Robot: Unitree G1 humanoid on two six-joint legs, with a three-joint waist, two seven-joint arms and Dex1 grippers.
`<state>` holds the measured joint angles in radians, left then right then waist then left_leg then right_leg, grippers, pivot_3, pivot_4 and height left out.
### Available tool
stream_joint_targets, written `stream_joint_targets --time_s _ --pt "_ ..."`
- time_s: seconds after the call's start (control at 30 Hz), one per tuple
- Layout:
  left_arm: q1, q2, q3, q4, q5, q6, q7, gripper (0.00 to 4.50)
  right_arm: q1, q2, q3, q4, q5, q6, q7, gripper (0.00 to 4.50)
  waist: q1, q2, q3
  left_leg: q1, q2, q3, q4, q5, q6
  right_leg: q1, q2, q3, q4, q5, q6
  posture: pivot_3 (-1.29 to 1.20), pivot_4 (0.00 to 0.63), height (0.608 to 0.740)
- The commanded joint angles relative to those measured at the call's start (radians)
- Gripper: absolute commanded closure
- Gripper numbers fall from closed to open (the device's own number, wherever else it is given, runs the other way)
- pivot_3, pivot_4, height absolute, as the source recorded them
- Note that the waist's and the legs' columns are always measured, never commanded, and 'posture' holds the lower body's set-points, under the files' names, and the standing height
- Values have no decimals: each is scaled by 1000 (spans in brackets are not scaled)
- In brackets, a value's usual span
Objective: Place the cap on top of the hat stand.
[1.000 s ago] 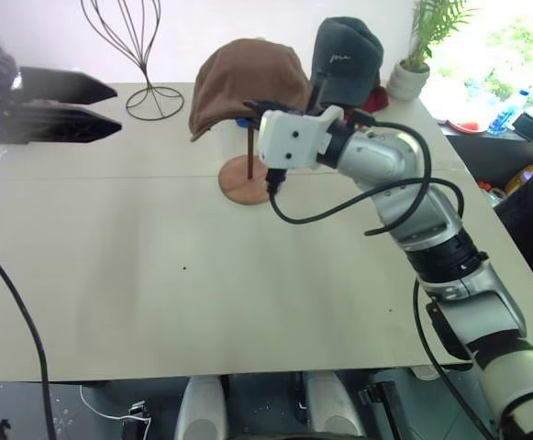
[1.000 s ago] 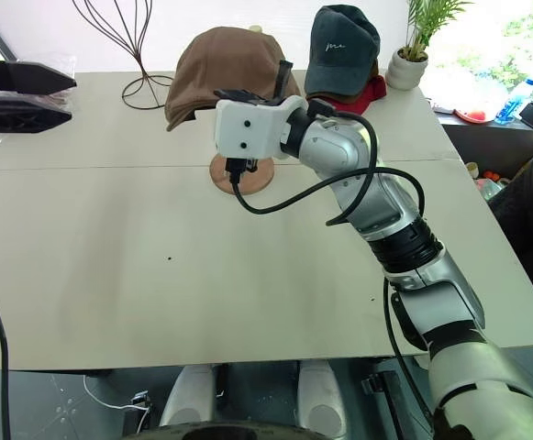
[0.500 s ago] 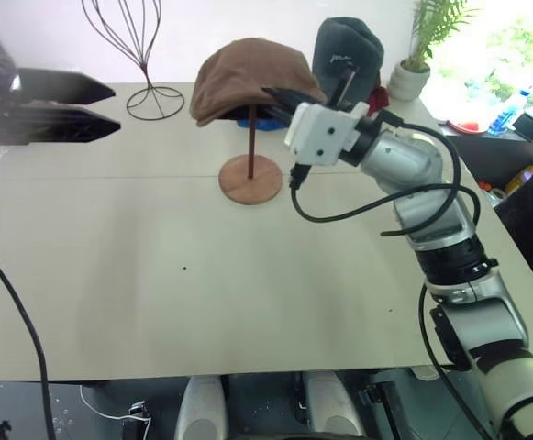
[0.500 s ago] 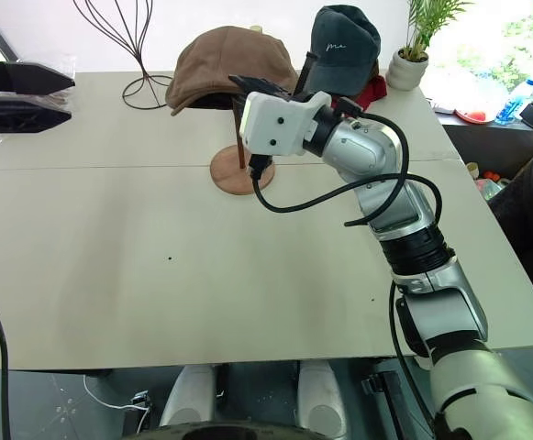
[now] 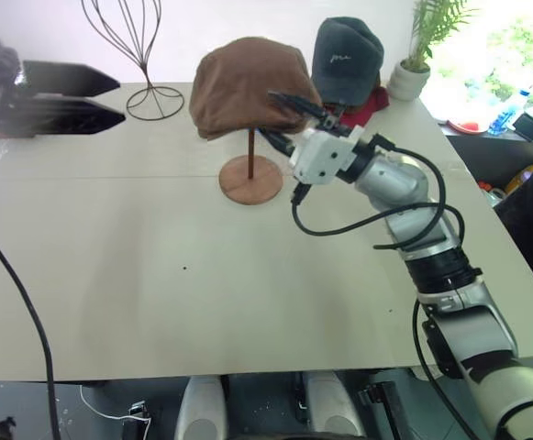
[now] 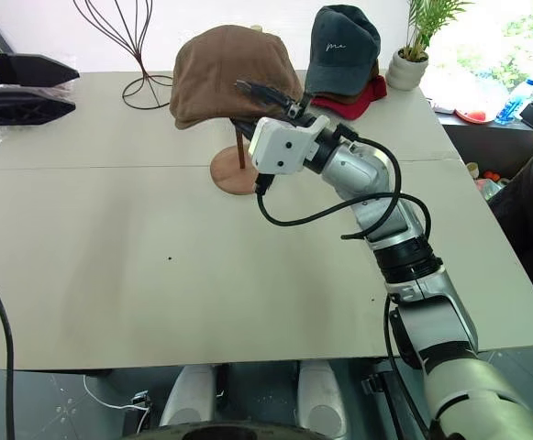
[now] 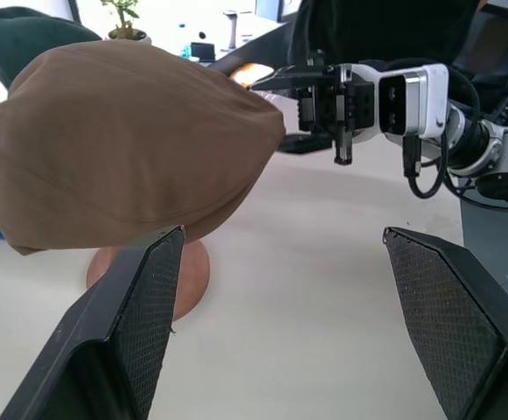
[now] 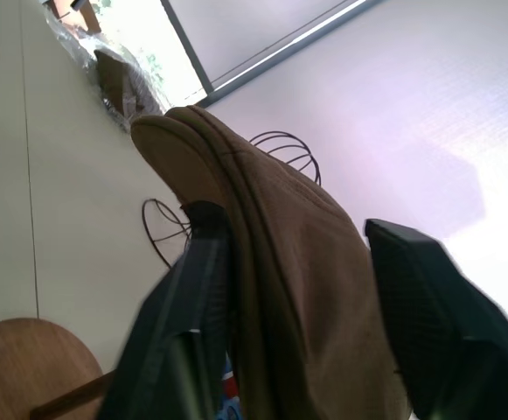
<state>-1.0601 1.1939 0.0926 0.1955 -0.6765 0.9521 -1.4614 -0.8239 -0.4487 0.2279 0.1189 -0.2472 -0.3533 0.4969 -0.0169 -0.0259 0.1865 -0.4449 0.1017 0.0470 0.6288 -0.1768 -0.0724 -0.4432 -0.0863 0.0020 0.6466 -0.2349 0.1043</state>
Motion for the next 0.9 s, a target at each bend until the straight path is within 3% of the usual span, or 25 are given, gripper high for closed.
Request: stream_joint_targets --time_s 0.03,0.23,0.4,0.53,0.67,0.77,0.9 --pt "-28 9 22 -2 3 -13 2 706 33 -53 -26 -100 35 -2 61 1241 4 0 0 0 0 0 0 0 0 0 0 0 0 0 0 0 150 728" --pt "8 20 41 -5 6 -19 5 706 132 -180 -144 -342 266 143 210 1241 3 0 0 0 0 0 0 0 0 1 0 0 0 -1 1 0 150 728" --pt "44 42 58 1 16 -46 -10 706 108 -484 -367 -400 817 768 508 1241 6 0 1 1 0 -1 1 0 0 2 0 0 0 -1 1 0 150 728" --pt "54 62 58 18 22 -69 -28 706 -22 -650 -417 -276 1038 1106 632 1241 5 0 1 2 0 0 1 0 0 3 -1 0 0 -3 -3 0 150 728" --pt "69 96 71 29 21 -86 -58 706 -215 -710 -335 -76 1057 1310 740 1241 -4 1 1 2 0 0 -1 0 0 0 -1 0 0 -3 -5 0 150 728" --pt "91 111 91 32 20 -90 -58 706 -238 -728 -283 -10 1004 1291 836 1241 -3 1 1 2 0 0 -2 -1 2 0 -1 0 -1 -5 -6 0 150 728" --pt "136 124 122 15 13 -90 -49 706 -264 -700 -256 32 961 1275 863 1241 -2 3 2 0 0 0 -1 -2 3 -2 -1 0 0 -5 -5 0 150 728"
